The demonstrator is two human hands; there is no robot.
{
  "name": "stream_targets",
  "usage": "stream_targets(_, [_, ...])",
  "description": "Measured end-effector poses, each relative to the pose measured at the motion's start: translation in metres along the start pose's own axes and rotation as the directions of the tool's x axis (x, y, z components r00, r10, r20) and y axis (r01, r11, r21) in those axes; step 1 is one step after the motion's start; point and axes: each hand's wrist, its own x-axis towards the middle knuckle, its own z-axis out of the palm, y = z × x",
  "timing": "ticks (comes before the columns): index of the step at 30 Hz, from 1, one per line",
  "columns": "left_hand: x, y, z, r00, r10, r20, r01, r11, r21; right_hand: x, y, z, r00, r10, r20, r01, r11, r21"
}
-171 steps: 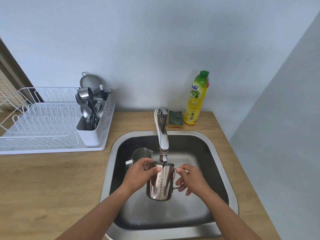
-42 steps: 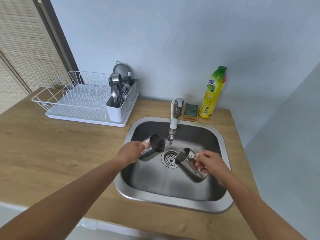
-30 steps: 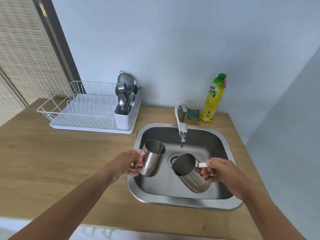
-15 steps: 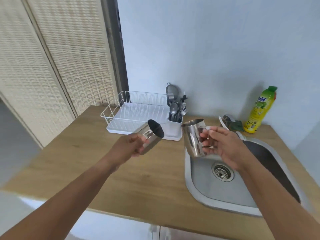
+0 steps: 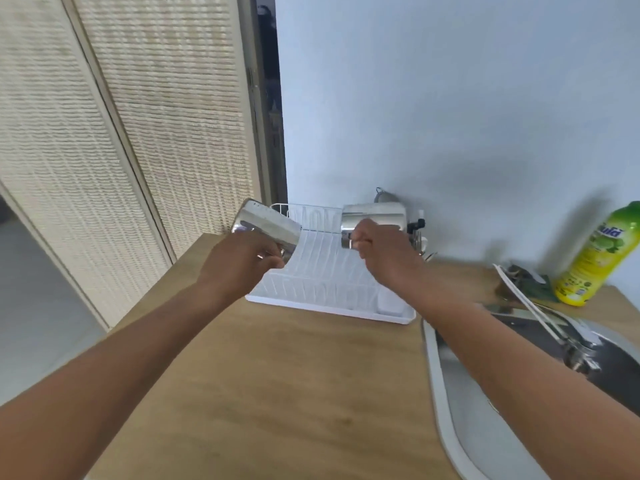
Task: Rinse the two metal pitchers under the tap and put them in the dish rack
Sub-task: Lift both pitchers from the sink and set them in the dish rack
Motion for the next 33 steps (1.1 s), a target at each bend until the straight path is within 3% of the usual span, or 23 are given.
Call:
stream_targets(2, [0.025,-0.008,0.006,0.998,0.055,0.03,-0.058,0.993,0.102,0.02,-0.002,0.015,0.992,-0.102,0.077,0.122,0.93,-0.348])
stream_targets(4, [0.049,-0.019,0.017,0.99,0.12,0.08,-0.137,0.956,0.26,0.037,-0.003,0.032,0.975,-0.14,0.171,0.212,0.805,-0.554])
stream_targets(9, [0.089,-0.037,0.047,0.926,0.267,0.267,-0.372,0.762,0.53,0.063,0.009,0.073,0.939,-0.111,0.326,0.328,0.578,-0.747])
stream_targets(12, [0.103,-0.041,0.061,0.848,0.325,0.42,-0.528,0.59,0.611,0.07,0.014,0.087,0.931,-0.056,0.361,0.335,0.529,-0.78])
stream_targets(14, [0.109,-0.041,0.068,0.824,0.316,0.47,-0.564,0.534,0.63,0.071,0.017,0.094,0.921,-0.027,0.388,0.342,0.53,-0.776])
stream_targets(23, [0.129,-0.051,0.09,0.733,0.339,0.589,-0.679,0.414,0.607,0.078,0.01,0.118,0.887,0.041,0.459,0.371,0.527,-0.765])
stream_targets(33, [0.126,-0.051,0.103,0.625,0.315,0.715,-0.778,0.328,0.536,0.089,0.019,0.127,0.816,0.026,0.577,0.432,0.635,-0.64])
